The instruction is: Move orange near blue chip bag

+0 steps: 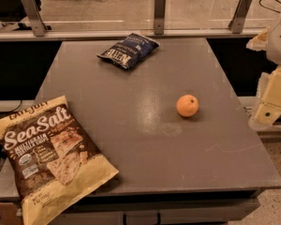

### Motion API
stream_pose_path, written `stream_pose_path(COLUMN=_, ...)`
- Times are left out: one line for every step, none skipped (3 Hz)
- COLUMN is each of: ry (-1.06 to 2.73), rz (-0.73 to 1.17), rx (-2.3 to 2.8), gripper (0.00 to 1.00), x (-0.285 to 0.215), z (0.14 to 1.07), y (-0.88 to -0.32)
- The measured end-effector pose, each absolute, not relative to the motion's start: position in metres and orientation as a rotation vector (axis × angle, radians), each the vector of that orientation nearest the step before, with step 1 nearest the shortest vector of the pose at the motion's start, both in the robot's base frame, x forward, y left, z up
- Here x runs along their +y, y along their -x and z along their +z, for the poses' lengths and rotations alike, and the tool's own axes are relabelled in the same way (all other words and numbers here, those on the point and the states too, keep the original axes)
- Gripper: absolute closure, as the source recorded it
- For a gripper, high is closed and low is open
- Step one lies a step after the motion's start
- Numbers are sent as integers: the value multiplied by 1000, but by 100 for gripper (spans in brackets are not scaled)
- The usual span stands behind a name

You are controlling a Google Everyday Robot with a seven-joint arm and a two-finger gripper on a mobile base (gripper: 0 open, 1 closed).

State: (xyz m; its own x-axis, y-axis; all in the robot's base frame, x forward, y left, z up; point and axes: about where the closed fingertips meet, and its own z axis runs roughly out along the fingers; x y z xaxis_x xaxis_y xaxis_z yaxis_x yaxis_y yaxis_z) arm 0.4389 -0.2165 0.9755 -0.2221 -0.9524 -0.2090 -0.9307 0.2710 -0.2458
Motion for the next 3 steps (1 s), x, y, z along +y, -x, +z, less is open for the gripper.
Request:
stream_pose_path(ry=1721, rz=-96, rx=2231, gripper=0, x=-216, z=975, y=-439)
stream_pose_path(ry=1695, rz=-62, rx=2225, gripper=0, x=-215, z=952, y=-456)
stream_pose_path(ry=1612, rz=-31, rx=2218, gripper=0, x=-218, z=916, y=-487)
